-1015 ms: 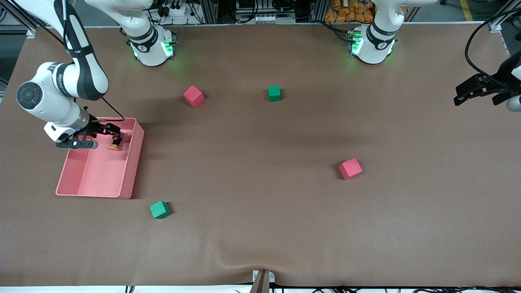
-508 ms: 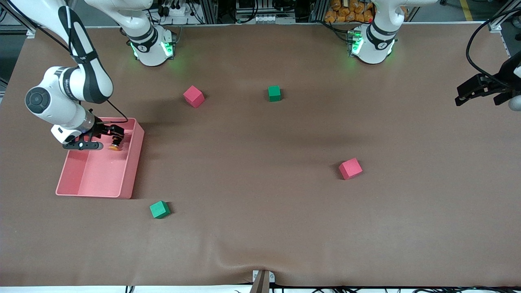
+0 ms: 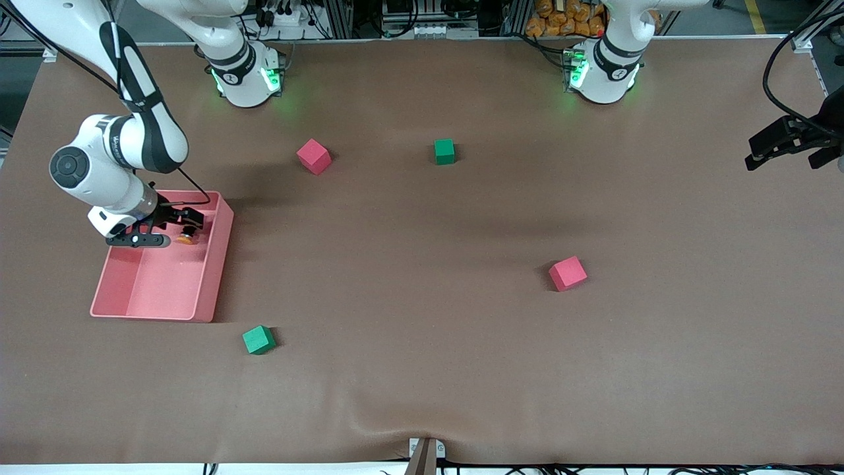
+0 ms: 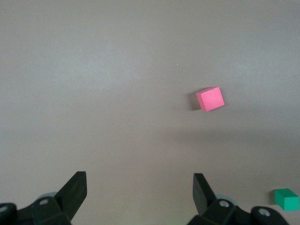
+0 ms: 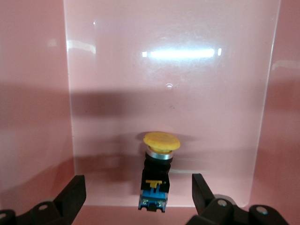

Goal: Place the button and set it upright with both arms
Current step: 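Lower the right gripper and grasp the yellow-capped button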

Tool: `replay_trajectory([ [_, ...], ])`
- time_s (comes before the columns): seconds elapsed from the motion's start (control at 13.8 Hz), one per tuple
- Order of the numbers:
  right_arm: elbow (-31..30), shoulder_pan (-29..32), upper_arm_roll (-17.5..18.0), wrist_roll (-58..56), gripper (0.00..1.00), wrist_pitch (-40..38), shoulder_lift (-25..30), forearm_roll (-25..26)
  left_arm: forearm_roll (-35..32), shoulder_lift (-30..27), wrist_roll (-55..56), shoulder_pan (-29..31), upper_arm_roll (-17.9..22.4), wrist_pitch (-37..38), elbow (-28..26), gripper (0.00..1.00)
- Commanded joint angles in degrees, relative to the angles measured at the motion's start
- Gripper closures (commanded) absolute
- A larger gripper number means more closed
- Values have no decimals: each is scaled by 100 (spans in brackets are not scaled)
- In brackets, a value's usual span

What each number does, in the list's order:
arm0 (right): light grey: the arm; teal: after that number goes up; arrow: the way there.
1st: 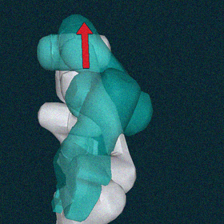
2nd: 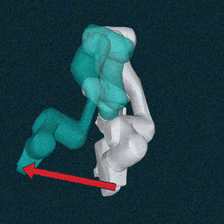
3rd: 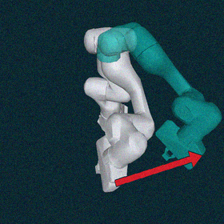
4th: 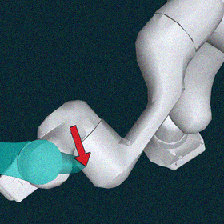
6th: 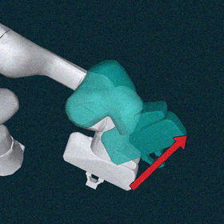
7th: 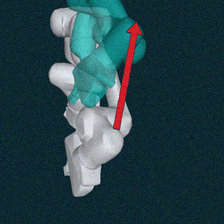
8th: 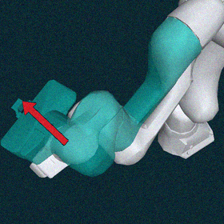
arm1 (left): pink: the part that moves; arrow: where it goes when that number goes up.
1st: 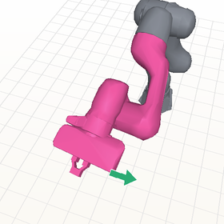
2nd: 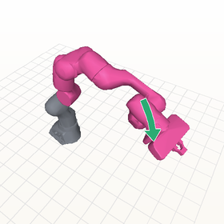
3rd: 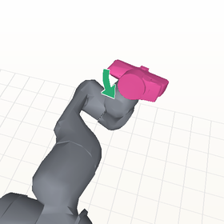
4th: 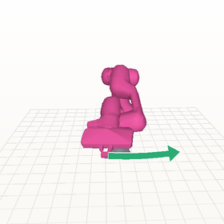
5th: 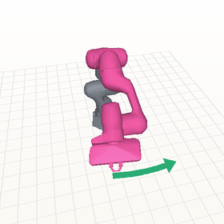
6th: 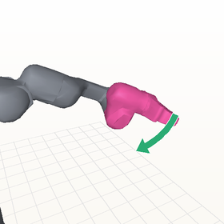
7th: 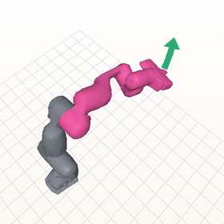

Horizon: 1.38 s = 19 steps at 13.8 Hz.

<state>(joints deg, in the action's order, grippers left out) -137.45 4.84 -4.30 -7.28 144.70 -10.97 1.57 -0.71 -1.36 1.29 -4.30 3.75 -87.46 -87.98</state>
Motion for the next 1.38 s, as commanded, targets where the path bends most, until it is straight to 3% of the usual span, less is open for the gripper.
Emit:
replay_trajectory([
  [0.0,-62,192,52,-63,0,260,-133,80,44,4,-77,26,-15,10,44,0],
  [1.31,-53,201,52,-63,0,190,-599,80,62,-57,-86,0,-67,28,61,0],
])
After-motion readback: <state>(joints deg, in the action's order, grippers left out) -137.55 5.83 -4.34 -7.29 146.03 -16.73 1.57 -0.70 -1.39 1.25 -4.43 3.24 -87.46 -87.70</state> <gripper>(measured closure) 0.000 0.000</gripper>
